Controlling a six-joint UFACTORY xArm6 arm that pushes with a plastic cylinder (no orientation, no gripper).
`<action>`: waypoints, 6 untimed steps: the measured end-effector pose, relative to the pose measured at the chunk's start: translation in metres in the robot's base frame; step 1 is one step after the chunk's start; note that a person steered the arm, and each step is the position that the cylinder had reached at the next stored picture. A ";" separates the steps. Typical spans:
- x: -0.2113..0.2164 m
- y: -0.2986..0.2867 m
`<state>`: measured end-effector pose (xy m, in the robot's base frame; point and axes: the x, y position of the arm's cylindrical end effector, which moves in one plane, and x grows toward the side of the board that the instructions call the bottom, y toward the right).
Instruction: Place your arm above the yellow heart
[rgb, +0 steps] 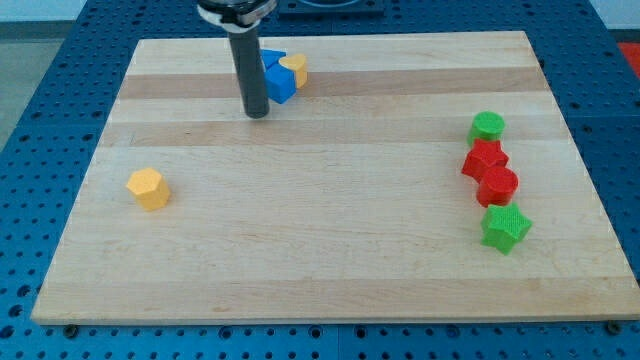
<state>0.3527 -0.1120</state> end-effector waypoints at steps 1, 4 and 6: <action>-0.003 -0.029; -0.161 -0.015; -0.144 0.065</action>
